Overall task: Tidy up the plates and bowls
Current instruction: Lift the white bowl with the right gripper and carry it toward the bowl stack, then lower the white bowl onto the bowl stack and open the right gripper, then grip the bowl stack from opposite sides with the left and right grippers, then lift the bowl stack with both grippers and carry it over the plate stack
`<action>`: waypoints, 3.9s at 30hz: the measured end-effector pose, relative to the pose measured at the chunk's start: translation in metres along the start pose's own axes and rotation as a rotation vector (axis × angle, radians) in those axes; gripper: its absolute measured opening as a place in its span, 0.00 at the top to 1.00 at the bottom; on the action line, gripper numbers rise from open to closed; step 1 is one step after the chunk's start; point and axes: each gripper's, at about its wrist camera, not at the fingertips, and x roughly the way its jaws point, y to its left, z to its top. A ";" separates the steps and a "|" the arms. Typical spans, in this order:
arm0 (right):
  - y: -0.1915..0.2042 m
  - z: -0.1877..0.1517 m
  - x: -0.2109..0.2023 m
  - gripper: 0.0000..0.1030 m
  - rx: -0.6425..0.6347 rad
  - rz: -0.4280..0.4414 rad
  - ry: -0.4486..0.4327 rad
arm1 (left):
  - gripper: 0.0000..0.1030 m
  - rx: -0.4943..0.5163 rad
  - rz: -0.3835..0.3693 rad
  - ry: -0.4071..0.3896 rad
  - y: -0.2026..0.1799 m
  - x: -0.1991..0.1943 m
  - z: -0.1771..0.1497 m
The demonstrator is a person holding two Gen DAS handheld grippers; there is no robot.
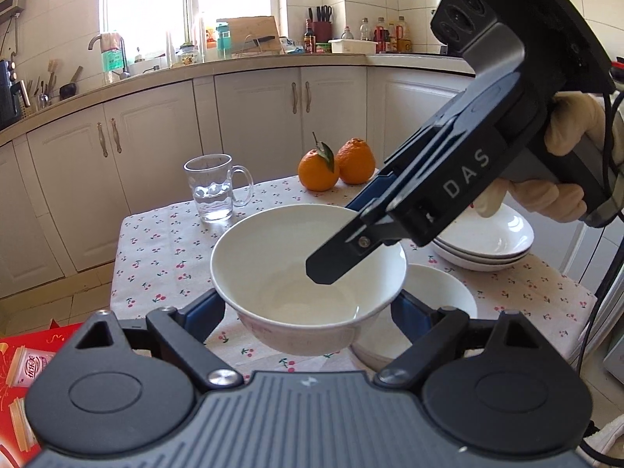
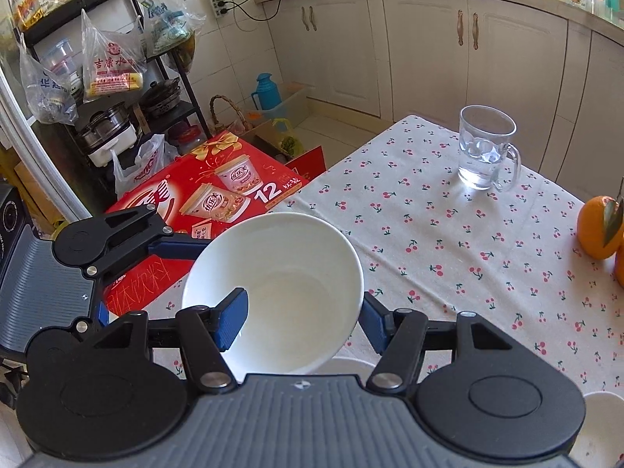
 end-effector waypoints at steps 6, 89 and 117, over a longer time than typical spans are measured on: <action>-0.003 -0.022 -0.023 0.34 0.017 -0.040 -0.016 | 0.11 0.016 -0.043 -0.006 -0.020 0.006 0.002; 0.007 -0.143 -0.010 0.00 -0.210 -0.252 0.019 | 0.02 0.275 -0.346 0.242 -0.009 0.064 -0.035; -0.009 -0.113 0.020 0.15 -0.339 -0.029 0.170 | 0.21 0.505 -0.641 0.283 0.000 0.097 -0.020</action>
